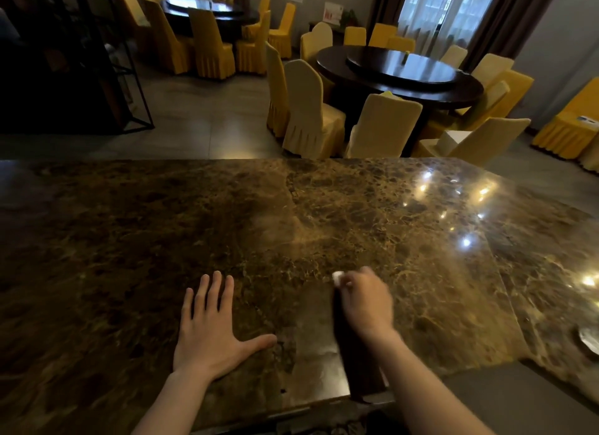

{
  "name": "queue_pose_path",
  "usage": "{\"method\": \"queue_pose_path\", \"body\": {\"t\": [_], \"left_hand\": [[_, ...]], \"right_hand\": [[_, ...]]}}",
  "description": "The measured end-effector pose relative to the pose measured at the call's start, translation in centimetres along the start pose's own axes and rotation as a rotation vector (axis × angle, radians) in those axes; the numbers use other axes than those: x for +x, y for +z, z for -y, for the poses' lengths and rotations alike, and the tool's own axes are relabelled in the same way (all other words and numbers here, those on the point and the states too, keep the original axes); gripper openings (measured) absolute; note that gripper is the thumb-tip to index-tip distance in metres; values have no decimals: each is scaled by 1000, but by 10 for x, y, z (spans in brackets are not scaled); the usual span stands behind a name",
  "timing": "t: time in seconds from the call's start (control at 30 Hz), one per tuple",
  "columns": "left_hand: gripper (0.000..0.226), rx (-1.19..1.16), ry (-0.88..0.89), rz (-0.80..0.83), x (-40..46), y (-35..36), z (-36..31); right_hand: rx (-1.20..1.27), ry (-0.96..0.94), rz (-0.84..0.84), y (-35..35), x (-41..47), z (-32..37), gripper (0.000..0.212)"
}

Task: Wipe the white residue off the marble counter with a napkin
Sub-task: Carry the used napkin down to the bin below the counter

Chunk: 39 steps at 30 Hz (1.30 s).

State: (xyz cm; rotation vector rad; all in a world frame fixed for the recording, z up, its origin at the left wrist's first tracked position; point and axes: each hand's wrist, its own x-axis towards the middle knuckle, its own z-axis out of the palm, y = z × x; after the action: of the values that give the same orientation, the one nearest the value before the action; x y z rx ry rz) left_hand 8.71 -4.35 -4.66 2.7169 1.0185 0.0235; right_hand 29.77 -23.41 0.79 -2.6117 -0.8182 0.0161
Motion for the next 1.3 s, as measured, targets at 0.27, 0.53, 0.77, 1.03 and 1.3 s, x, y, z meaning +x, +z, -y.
{"method": "queue_pose_path", "body": {"t": [0.27, 0.53, 0.77, 1.03, 1.3], "left_hand": [[148, -11, 0, 4, -1, -3, -2], [150, -2, -3, -1, 0, -3, -2], [146, 8, 9, -2, -5, -4, -4], [138, 39, -1, -23, -10, -2, -7], [129, 16, -16, -9, -25, -4, -11]], "right_hand": [[51, 24, -56, 25, -12, 38, 25], [113, -293, 209, 10, -41, 37, 23], [107, 286, -79, -11, -10, -17, 21], [211, -86, 111, 12, -52, 28, 22], [473, -82, 237, -23, -122, 4, 19]]}}
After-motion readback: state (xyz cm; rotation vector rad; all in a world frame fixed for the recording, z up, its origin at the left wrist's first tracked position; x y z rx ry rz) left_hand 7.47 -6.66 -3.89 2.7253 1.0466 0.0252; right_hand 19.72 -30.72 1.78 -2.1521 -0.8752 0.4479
